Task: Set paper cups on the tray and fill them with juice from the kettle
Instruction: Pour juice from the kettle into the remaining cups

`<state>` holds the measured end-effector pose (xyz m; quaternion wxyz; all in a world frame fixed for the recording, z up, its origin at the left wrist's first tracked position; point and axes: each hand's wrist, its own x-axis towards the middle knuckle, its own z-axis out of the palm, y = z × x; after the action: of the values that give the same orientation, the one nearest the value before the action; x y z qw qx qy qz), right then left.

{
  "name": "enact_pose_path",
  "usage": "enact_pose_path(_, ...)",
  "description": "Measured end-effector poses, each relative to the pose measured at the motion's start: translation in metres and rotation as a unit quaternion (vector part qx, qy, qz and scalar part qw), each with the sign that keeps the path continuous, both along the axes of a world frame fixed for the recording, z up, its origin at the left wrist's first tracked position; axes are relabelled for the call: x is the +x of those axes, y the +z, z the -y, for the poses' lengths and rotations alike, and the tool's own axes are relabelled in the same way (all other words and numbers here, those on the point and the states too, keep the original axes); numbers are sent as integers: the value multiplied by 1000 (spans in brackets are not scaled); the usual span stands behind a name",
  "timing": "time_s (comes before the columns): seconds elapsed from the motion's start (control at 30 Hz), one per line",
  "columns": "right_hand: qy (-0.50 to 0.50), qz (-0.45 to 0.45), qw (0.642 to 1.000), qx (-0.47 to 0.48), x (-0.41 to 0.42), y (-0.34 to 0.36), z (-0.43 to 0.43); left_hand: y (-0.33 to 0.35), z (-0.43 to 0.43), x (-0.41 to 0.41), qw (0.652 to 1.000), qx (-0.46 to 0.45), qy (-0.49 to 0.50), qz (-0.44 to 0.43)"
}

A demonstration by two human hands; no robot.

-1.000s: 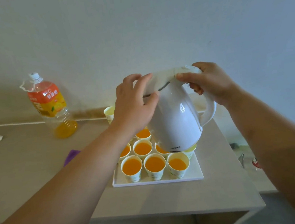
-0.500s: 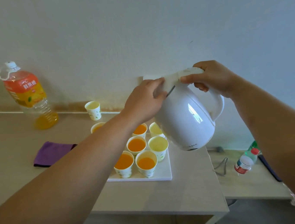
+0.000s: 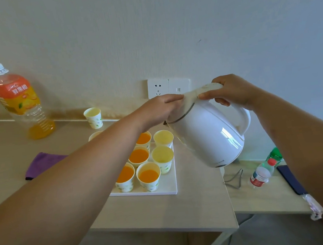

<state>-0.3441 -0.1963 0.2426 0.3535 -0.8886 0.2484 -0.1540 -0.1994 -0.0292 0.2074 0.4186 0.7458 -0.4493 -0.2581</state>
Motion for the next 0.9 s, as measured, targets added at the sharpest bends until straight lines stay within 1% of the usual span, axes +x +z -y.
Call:
enact_pose_path(0.23, 1, -29, 1000, -12, 8, -9, 2, -10, 8, 0, 1000, 14, -11, -3)
enact_pose_path(0.4, 8, -48, 999, -20, 18, -13, 8, -20, 12, 6, 1000, -5, -24, -1)
enact_pose_path(0.6, 15, -71, 997, -34, 29, -15, 14, -32, 17, 16, 999, -22, -24, -34)
enact_pose_path(0.9, 24, -110, 991, -70, 41, -14, 19, -46, 26, 26, 999, -18, -18, -23)
